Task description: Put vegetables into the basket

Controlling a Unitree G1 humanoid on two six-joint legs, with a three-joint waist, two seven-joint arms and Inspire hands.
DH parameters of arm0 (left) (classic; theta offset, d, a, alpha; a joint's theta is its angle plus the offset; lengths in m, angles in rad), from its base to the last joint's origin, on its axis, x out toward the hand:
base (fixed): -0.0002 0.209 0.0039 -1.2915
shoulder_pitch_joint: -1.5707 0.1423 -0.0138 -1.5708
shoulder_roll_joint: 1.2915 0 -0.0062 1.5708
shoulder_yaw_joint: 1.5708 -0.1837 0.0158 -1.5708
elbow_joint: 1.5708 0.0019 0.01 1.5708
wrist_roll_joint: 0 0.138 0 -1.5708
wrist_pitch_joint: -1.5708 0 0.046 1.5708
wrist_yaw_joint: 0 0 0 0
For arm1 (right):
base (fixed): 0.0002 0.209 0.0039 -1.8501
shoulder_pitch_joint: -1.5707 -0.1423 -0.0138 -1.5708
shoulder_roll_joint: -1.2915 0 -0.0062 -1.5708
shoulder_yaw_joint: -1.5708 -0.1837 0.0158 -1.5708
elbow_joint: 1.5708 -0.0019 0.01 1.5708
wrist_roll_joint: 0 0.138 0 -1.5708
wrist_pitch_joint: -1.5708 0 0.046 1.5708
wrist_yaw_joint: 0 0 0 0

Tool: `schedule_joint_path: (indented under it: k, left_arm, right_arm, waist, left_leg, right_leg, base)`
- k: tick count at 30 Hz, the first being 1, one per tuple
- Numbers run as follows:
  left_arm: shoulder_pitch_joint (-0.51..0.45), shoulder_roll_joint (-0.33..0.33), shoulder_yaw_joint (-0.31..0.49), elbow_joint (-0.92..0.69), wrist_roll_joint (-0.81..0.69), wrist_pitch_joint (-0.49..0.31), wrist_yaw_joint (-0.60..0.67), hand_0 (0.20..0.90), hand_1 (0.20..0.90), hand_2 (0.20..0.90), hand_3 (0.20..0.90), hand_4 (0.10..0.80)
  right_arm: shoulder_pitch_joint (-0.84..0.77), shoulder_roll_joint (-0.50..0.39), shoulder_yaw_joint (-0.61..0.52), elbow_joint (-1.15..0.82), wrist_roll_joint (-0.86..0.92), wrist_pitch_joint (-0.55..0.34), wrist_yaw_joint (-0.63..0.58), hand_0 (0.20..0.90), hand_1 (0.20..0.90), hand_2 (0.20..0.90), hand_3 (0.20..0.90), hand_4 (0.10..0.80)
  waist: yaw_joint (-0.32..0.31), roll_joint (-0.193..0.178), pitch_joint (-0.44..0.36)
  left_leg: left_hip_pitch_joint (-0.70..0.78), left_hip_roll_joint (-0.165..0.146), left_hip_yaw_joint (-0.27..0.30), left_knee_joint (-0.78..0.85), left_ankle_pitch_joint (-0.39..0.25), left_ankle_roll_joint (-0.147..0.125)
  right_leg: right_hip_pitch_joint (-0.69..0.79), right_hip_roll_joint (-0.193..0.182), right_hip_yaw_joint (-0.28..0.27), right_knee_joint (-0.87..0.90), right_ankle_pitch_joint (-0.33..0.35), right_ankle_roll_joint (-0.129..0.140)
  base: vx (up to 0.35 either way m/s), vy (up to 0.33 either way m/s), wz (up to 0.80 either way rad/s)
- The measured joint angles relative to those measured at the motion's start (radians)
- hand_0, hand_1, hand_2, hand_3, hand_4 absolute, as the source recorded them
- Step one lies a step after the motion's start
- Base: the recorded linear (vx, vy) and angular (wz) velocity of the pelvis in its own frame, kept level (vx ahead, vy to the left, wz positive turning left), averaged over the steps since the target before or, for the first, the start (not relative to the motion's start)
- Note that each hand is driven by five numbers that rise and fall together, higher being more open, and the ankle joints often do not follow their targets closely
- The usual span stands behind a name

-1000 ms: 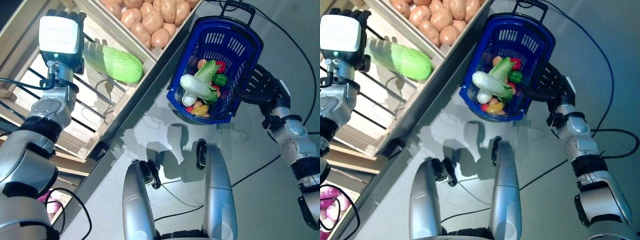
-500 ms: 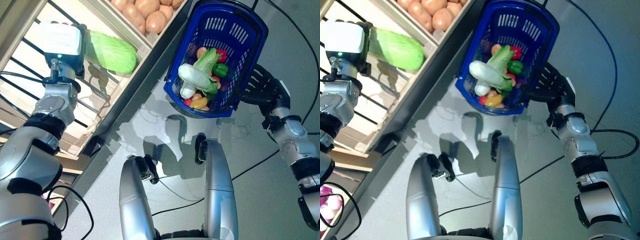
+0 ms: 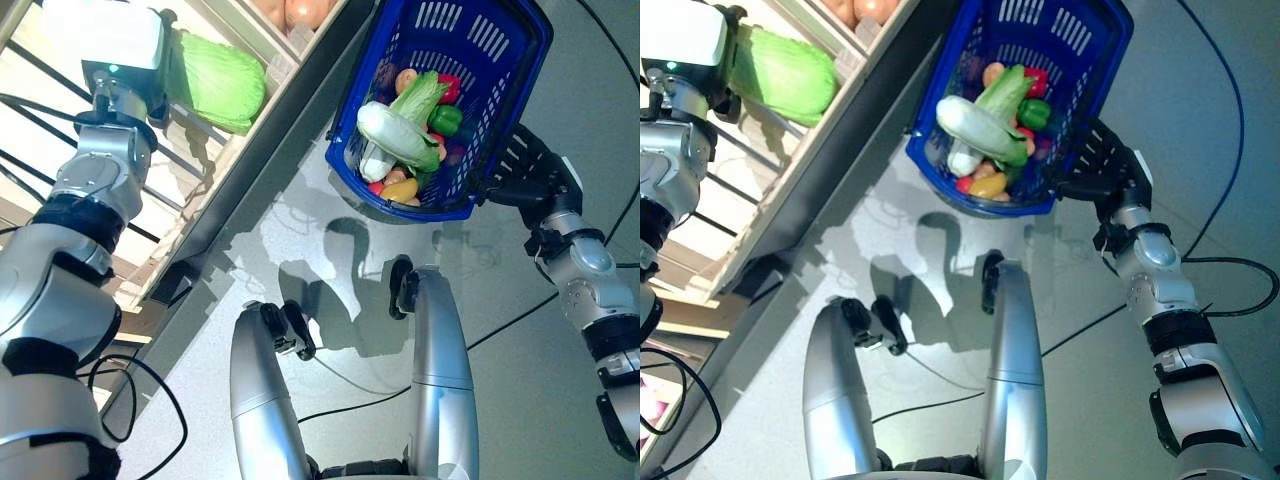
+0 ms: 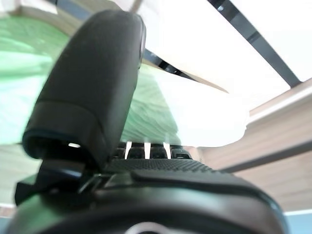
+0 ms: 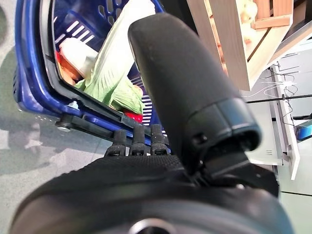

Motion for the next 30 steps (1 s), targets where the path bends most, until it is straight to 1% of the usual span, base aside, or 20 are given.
schedule_joint_path:
  k: [6, 7, 9, 12, 14, 15, 21, 23, 26, 27, 28, 29, 30]
  left_arm:
    - [-0.007, 0.005, 0.0, 0.004, -0.001, -0.012, -0.01, 0.9, 0.9, 0.9, 0.9, 0.8]
    - [-0.007, 0.006, 0.0, 0.004, -0.001, -0.012, -0.009, 0.789, 0.789, 0.789, 0.789, 0.726]
    - [-0.007, 0.008, 0.0, 0.004, -0.001, -0.014, -0.005, 0.3, 0.3, 0.3, 0.3, 0.4]
    - [-0.001, 0.014, 0.02, 0.004, -0.002, -0.018, 0.007, 0.3, 0.3, 0.3, 0.3, 0.4]
    - [0.002, 0.021, 0.025, 0.007, -0.005, -0.021, 0.012, 0.3, 0.3, 0.3, 0.3, 0.4]
    - [0.013, 0.021, 0.043, 0.007, -0.021, -0.029, 0.013, 0.3, 0.3, 0.3, 0.3, 0.4]
    - [0.095, 0.021, 0.052, 0.008, -0.032, -0.055, 0.013, 0.3, 0.3, 0.3, 0.3, 0.4]
    - [0.122, 0.021, 0.073, 0.008, -0.032, -0.069, 0.013, 0.3, 0.3, 0.3, 0.3, 0.4]
    - [0.148, 0.025, 0.087, 0.008, -0.031, -0.082, 0.012, 0.3, 0.3, 0.3, 0.3, 0.4]
    - [0.167, 0.03, 0.099, 0.007, -0.031, -0.097, 0.013, 0.3, 0.3, 0.3, 0.3, 0.4]
    - [0.182, 0.035, 0.111, 0.007, -0.032, -0.104, 0.013, 0.3, 0.3, 0.3, 0.3, 0.4]
    - [0.186, 0.042, 0.111, 0.007, -0.033, -0.108, 0.013, 0.3, 0.3, 0.3, 0.3, 0.4]
    - [0.189, 0.06, 0.12, 0.006, -0.032, -0.114, 0.013, 0.3, 0.3, 0.3, 0.3, 0.4]
  right_arm:
    - [0.0, -0.003, -0.001, -0.004, 0.0, -0.011, 0.0, 0.9, 0.9, 0.9, 0.9, 0.8]
    - [0.004, -0.005, -0.004, -0.014, 0.0, -0.012, 0.0, 0.9, 0.9, 0.9, 0.9, 0.8]
    - [0.009, -0.009, -0.01, -0.029, 0.0, -0.018, 0.0, 0.9, 0.9, 0.9, 0.9, 0.8]
    - [0.013, -0.013, -0.041, -0.05, 0.0, -0.033, 0.0, 0.9, 0.9, 0.9, 0.9, 0.8]
    - [0.013, -0.031, -0.045, -0.069, 0.0, -0.044, -0.001, 0.9, 0.9, 0.9, 0.9, 0.8]
    - [0.013, -0.038, -0.046, -0.074, 0.0, -0.044, -0.001, 0.9, 0.9, 0.9, 0.9, 0.8]
    - [0.018, -0.039, -0.079, -0.092, 0.0, -0.046, -0.001, 0.9, 0.9, 0.9, 0.9, 0.8]
    - [0.023, -0.039, -0.079, -0.102, 0.001, -0.046, 0.0, 0.9, 0.9, 0.9, 0.9, 0.8]
    - [0.033, -0.037, -0.079, -0.105, 0.001, -0.046, 0.0, 0.9, 0.9, 0.9, 0.9, 0.8]
    - [0.045, -0.035, -0.078, -0.108, 0.001, -0.046, 0.0, 0.9, 0.9, 0.9, 0.9, 0.8]
    - [0.052, -0.035, -0.079, -0.108, 0.001, -0.046, 0.0, 0.9, 0.9, 0.9, 0.9, 0.8]
    - [0.053, -0.035, -0.079, -0.108, 0.002, -0.046, 0.0, 0.9, 0.9, 0.9, 0.9, 0.8]
    - [0.054, -0.036, -0.082, -0.116, 0.004, -0.047, 0.0, 0.9, 0.9, 0.9, 0.9, 0.8]
  waist:
    - [0.006, -0.001, 0.0]
    - [0.006, -0.001, 0.0]
    - [0.007, -0.001, 0.0]
    - [0.008, -0.001, 0.0]
    - [0.01, -0.001, 0.0]
    - [0.01, -0.001, 0.0]
    - [0.022, -0.007, 0.0]
    - [0.023, -0.009, 0.0]
    - [0.025, -0.01, -0.001]
    - [0.025, -0.013, -0.001]
    - [0.024, -0.016, -0.002]
    - [0.023, -0.018, -0.002]
    - [0.023, -0.026, -0.002]
  left_leg:
    - [-0.003, 0.001, 0.0, 0.002, -0.001, 0.002]
    - [-0.003, 0.002, 0.0, 0.002, -0.001, 0.002]
    - [-0.003, 0.002, -0.001, 0.002, -0.001, 0.002]
    - [-0.003, 0.002, -0.002, 0.002, 0.0, -0.001]
    - [-0.001, 0.002, -0.002, 0.002, 0.001, -0.002]
    - [0.004, 0.002, -0.004, 0.002, 0.001, -0.003]
    - [0.068, 0.003, -0.005, -0.018, 0.001, -0.003]
    - [0.091, 0.003, -0.003, -0.033, 0.004, -0.007]
    - [0.146, 0.003, 0.001, -0.076, 0.011, -0.013]
    - [0.187, 0.003, 0.007, -0.11, 0.017, -0.018]
    - [0.227, 0.003, 0.014, -0.138, 0.021, -0.024]
    - [0.247, 0.003, 0.018, -0.153, 0.023, -0.028]
    - [0.289, 0.003, 0.031, -0.182, 0.027, -0.032]
  right_leg:
    - [-0.001, -0.002, -0.003, 0.001, 0.003, -0.005]
    - [-0.002, -0.002, -0.003, 0.001, 0.003, -0.006]
    - [-0.002, -0.003, -0.005, 0.002, 0.003, -0.007]
    - [-0.001, -0.004, -0.007, 0.002, 0.002, -0.008]
    - [0.002, -0.005, -0.009, 0.004, 0.003, -0.009]
    - [0.009, -0.009, -0.013, 0.005, 0.003, -0.009]
    - [0.071, -0.011, -0.023, -0.004, -0.006, -0.021]
    - [0.094, -0.011, -0.026, -0.015, -0.007, -0.019]
    - [0.156, -0.011, -0.041, -0.058, -0.006, -0.012]
    - [0.196, -0.011, -0.048, -0.089, -0.004, -0.008]
    - [0.231, -0.008, -0.052, -0.113, -0.004, -0.008]
    - [0.25, -0.007, -0.053, -0.123, -0.001, -0.013]
    - [0.282, -0.007, -0.054, -0.141, 0.0, -0.012]
  base:
    - [-0.007, 0.021, -0.01]
    - [0.0, 0.0, 0.0]
    - [0.0, 0.0, 0.0]
    - [0.0, 0.0, 0.0]
    - [0.0, 0.0, 0.0]
    - [-0.011, -0.026, 0.05]
    - [-0.001, -0.016, 0.02]
    - [0.0, 0.0, 0.0]
    - [0.06, -0.008, 0.01]
    - [0.063, -0.017, -0.04]
    - [0.048, -0.013, -0.05]
    - [0.1, -0.025, -0.08]
    - [0.154, -0.032, -0.09]
